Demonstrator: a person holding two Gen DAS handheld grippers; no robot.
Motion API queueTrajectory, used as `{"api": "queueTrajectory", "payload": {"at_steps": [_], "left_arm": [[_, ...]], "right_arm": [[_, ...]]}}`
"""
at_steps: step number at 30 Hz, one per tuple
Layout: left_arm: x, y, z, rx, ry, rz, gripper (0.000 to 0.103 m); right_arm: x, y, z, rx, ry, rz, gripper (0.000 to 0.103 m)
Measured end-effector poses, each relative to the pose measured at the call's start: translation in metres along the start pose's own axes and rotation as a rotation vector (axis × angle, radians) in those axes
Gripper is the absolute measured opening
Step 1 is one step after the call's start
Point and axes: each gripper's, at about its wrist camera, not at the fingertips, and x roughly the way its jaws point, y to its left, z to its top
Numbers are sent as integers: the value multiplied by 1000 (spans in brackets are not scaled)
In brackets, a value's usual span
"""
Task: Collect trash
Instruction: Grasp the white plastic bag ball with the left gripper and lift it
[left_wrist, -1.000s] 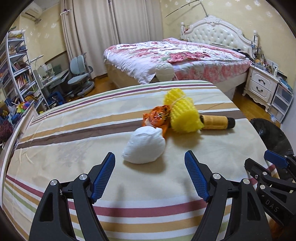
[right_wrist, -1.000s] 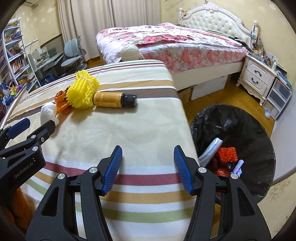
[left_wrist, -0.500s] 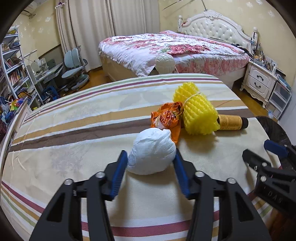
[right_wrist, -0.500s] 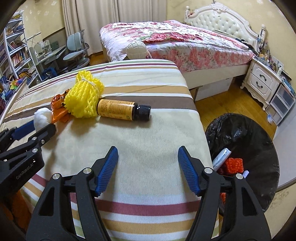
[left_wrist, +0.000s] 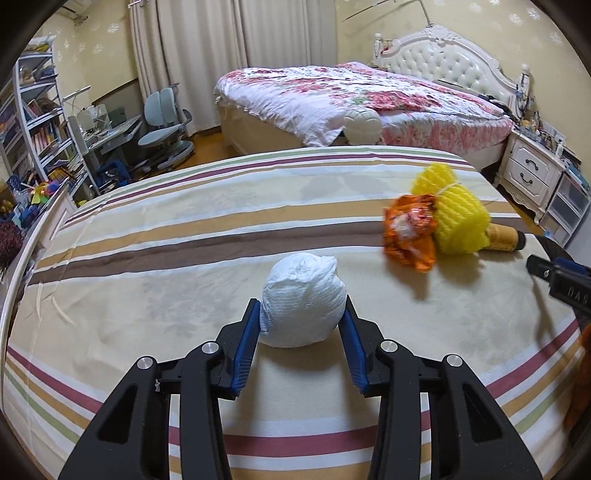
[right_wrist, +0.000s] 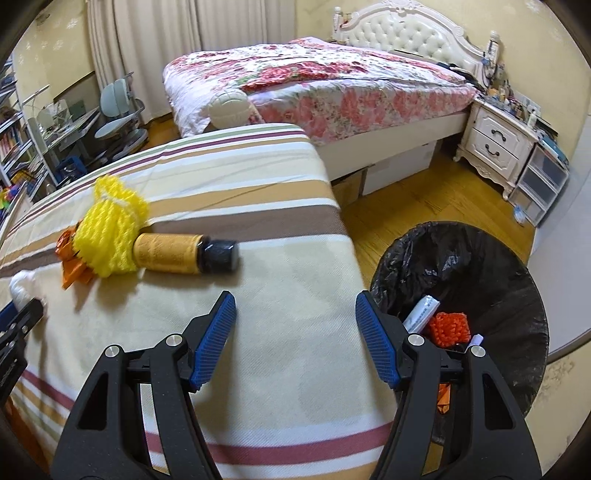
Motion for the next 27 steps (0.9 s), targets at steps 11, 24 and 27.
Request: {"api": "queueTrajectory", "payload": {"at_steps": [11, 24, 27], "left_arm": [[8, 54, 2, -91, 25, 52, 40], [9, 59, 1, -83, 25, 40, 39], [8, 58, 1, -81, 22, 39, 39]], "right_arm": [[27, -8, 32, 49, 11, 3, 66], [0, 44, 1, -142, 6, 77, 67], [-9, 61, -11, -190, 5, 105, 67]]}}
